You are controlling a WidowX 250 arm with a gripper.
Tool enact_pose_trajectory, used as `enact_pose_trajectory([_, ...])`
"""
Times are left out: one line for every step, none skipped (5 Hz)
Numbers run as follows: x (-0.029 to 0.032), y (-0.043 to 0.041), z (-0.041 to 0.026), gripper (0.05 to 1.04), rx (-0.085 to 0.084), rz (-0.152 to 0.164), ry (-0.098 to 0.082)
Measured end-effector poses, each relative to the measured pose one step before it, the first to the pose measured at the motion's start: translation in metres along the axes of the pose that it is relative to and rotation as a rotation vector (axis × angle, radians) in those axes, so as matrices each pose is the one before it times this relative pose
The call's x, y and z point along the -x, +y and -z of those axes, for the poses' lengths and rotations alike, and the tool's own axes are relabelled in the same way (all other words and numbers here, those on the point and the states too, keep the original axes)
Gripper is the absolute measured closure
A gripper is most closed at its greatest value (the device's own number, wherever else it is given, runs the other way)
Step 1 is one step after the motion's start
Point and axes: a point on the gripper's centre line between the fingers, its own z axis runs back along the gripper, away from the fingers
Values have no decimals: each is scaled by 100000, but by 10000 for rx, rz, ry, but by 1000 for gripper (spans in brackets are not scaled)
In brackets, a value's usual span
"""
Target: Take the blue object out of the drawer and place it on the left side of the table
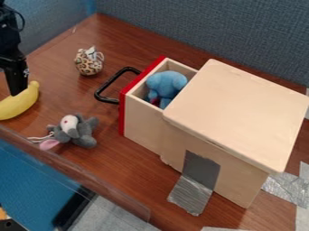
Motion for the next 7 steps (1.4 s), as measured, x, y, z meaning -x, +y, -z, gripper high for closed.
enact_pose_trajectory([291,-299,876,83,211,-55,226])
enact_pose_trajectory([-970,-1649,-1823,83,-82,398,-357])
enact_pose_trajectory([-1751,-2972,-4138,83,-357,683,-893])
enact_pose_trajectory([-2805,-3658,-3749,83,27,1593,-659])
enact_pose_trajectory([-4172,-4145,-2076,83,353,1907,-281])
enact_pose_trajectory([-2987,-2730,-5,83,263,1987,-367])
enact_pose_trajectory([-2059,-771,1003,83,-343,1341,-392])
